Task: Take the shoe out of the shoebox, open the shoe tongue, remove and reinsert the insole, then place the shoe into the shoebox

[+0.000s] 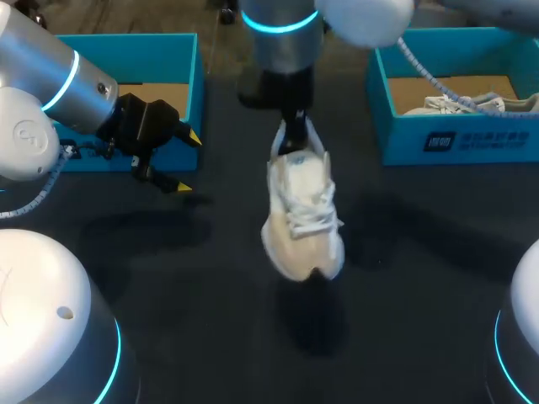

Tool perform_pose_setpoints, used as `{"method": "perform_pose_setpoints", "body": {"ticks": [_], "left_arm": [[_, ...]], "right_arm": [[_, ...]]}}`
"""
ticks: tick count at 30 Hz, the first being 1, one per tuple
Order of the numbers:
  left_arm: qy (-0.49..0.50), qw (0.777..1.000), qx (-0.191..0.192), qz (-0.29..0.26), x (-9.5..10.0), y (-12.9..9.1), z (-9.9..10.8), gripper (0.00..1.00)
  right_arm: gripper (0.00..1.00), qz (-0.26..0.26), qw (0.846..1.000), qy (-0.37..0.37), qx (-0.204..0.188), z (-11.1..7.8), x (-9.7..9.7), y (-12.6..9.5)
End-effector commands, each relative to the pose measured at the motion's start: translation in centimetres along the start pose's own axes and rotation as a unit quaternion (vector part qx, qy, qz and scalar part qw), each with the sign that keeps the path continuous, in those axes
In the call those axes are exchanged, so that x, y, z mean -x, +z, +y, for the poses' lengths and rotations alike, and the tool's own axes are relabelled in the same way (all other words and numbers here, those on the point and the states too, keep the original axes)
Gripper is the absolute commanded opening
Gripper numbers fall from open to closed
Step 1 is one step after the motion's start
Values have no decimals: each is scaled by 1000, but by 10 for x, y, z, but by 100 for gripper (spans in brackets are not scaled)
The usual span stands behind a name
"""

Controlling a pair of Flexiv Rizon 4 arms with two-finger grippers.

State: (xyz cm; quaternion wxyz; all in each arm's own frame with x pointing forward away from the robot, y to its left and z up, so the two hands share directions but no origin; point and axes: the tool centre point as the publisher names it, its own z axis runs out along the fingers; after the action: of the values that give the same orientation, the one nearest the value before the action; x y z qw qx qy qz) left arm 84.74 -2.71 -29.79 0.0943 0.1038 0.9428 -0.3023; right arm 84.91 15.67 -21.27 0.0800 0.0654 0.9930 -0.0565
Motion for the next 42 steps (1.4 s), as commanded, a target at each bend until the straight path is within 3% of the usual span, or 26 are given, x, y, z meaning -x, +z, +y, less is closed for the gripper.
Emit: {"method": "perform_pose_setpoints", "body": {"ticks": [1, 4, 26, 31, 33, 34, 35, 37, 42], "left_arm": [[0, 1000, 0, -1, -1, 0, 0, 100], [0, 1000, 0, -1, -1, 0, 0, 100], [0, 1000, 0, -1, -1, 0, 0, 100], [0, 1000, 0, -1, -1, 0, 0, 100], [0, 1000, 0, -1, -1, 0, 0, 100], [0, 1000, 0, -1, -1, 0, 0, 100], [0, 1000, 0, -1, -1, 0, 0, 100], [0, 1000, 0, -1, -1, 0, 0, 100], [0, 1000, 0, -1, -1, 0, 0, 100]], "right_arm": [[0, 1, 1000, -13, 0, -14, 9, -27], [0, -12, 1000, -11, -21, -22, 14, -41], [0, -12, 1000, -11, -21, -22, 14, -41], [0, -9, 1000, -1, -13, -62, 31, -24], [0, -11, 1000, -9, -14, -80, 41, -24], [0, -11, 1000, -9, -14, -80, 41, -24], [0, -22, 1000, -14, -7, -98, 52, -25], [0, -27, 999, -23, -8, -117, 63, -24], [0, -30, 999, -36, -8, -155, 87, -22]]}}
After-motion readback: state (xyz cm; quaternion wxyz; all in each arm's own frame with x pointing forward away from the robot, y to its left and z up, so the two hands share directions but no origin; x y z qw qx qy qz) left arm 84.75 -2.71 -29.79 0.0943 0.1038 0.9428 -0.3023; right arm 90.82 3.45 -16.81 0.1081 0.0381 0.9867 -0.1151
